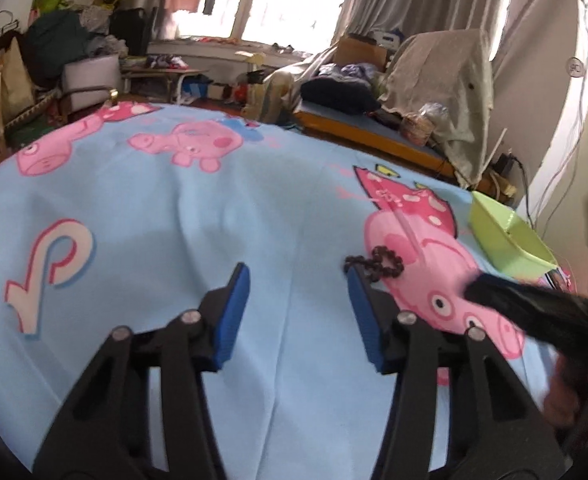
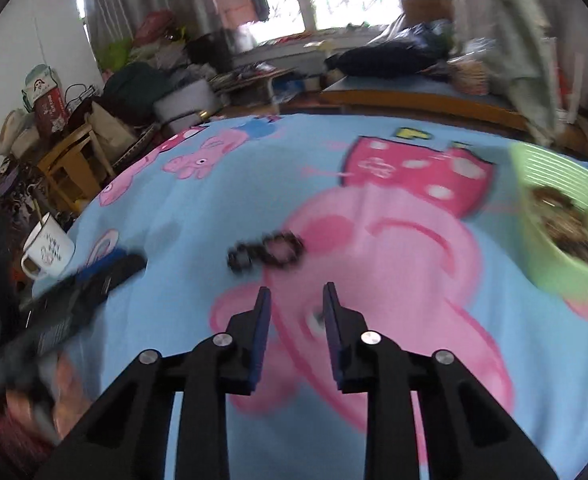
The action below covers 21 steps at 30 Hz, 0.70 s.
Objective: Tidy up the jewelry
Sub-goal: 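Grasp the black bead bracelet with the right gripper and lift, then carry the black bracelet into the green basket and open the right gripper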
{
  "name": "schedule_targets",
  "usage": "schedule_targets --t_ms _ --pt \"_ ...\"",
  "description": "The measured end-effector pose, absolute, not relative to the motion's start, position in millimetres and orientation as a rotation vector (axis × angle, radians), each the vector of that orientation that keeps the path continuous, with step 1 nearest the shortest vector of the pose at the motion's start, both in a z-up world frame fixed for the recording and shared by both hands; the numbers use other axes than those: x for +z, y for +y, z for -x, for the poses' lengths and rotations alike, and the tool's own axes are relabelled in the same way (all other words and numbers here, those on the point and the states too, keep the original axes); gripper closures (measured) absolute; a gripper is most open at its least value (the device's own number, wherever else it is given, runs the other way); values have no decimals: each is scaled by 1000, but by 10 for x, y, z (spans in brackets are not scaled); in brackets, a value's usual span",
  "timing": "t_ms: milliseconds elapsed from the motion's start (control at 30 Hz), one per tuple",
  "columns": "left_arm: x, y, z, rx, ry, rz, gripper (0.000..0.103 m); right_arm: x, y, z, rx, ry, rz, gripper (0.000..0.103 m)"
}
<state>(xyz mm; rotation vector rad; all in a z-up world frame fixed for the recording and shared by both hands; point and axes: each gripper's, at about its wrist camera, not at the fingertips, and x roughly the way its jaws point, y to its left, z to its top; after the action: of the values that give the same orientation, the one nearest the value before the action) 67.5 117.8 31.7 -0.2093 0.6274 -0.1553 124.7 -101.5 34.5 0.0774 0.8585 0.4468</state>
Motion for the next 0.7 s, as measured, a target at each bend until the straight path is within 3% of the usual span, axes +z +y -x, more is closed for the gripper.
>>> schedule_targets --t_ms 133,267,433,700 --pt "286 1161 -707 -170 659 205 54 176 -739 -1827 428 930 8 103" --pt "247 1243 -771 -160 681 242 54 78 -761 -1892 453 946 20 103" --pt "247 1194 -793 -203 694 222 54 129 -1159 -1343 473 906 -16 103" --pt "381 446 -789 -524 763 167 54 501 -2192 -34 148 593 214 103"
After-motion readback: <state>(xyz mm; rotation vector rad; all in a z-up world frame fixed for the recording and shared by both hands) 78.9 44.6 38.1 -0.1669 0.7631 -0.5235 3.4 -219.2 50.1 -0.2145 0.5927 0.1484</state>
